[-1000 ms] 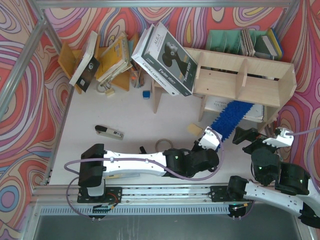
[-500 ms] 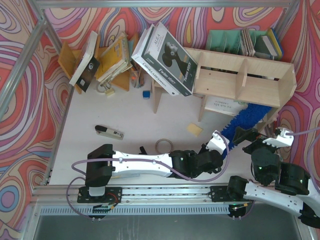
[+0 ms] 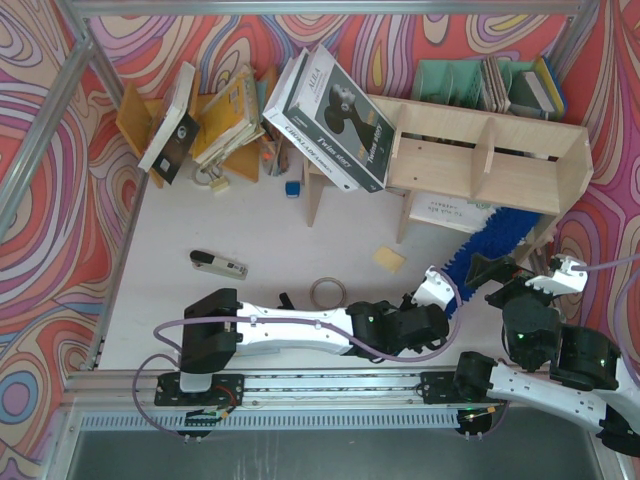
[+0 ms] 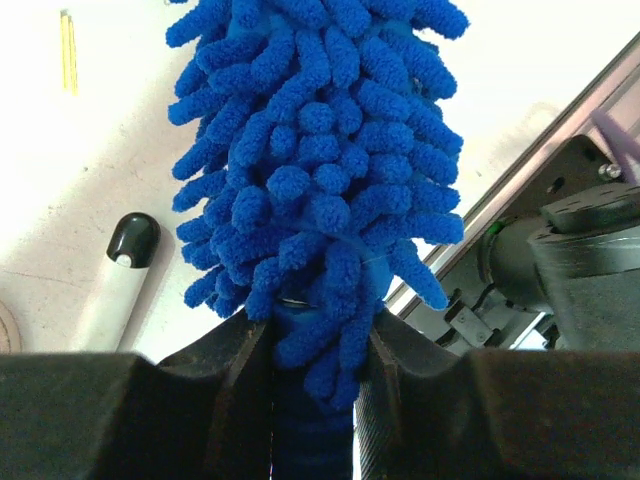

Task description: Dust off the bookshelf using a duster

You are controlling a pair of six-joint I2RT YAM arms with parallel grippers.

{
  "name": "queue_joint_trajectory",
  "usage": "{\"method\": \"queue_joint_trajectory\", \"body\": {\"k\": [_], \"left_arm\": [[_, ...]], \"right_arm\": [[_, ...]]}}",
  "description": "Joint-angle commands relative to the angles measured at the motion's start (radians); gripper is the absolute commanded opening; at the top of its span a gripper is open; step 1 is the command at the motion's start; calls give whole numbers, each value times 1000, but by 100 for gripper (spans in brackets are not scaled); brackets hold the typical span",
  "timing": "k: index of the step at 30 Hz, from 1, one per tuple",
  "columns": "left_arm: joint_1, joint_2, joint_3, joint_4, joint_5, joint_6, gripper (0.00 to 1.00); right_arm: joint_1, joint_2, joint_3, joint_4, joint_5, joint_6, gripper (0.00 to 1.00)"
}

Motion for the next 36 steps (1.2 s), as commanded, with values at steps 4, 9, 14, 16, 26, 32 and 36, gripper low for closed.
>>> {"method": "queue_joint_trajectory", "body": {"k": [4,9,14,16,26,32,36], "left_arm": [[3,-17,38,-4,-43,12,0],[3,-101,-8,66,-123,43,0],[6,-143,-40,108,-161,60,0],[7,-128,-34,105,-142,57,0],[8,-14,4,42,15,-12,0],[6,-14,30,29,-11,13,0],[5,-44,50,29,-75,57,0]], "right_arm": [[6,-14,9,-17,29,18,99],[6,-15,11,-24,31,27,99],[6,-15,11,-24,31,28,99],[6,-15,11,-26,31,29,99],[6,-17,11,-28,31,34,99],[6,-17,11,-30,33,36,99],[6,-16,11,-30,34,36,99]]}}
